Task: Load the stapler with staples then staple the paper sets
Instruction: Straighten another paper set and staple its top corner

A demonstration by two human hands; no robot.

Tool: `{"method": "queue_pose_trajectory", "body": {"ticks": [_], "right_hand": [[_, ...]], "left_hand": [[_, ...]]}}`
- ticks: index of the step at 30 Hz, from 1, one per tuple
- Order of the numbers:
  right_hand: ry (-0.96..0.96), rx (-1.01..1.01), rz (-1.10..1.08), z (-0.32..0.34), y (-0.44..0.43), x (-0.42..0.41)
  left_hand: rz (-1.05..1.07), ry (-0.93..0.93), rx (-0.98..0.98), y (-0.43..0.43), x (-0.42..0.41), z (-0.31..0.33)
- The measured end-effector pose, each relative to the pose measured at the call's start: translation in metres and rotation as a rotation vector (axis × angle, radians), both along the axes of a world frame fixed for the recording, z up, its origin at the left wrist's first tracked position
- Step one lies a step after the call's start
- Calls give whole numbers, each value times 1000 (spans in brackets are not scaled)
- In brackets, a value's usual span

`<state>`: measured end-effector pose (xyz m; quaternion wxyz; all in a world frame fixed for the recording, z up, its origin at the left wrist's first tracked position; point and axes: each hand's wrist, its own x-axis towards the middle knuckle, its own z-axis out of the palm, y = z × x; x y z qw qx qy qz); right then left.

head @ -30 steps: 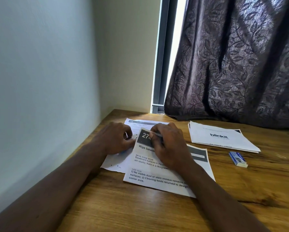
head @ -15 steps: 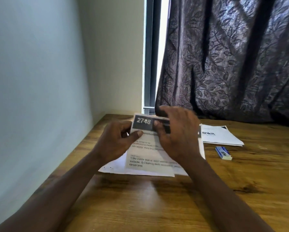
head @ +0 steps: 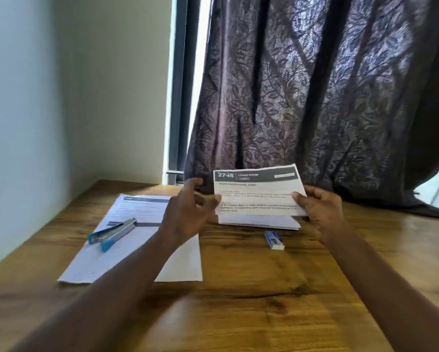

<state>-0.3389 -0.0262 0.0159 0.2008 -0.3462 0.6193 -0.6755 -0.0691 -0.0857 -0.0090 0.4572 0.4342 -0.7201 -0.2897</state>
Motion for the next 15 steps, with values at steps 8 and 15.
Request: {"method": "queue_pose_trajectory", "body": {"ticks": [8,15], "right_hand": [[280,303,-243,-19,-51,-35],[688,525,-259,-43,-53,-32]], "left_hand": [[47,-750,-89,-4,-2,-31],[31,-754,-123,0,0,-31]]}}
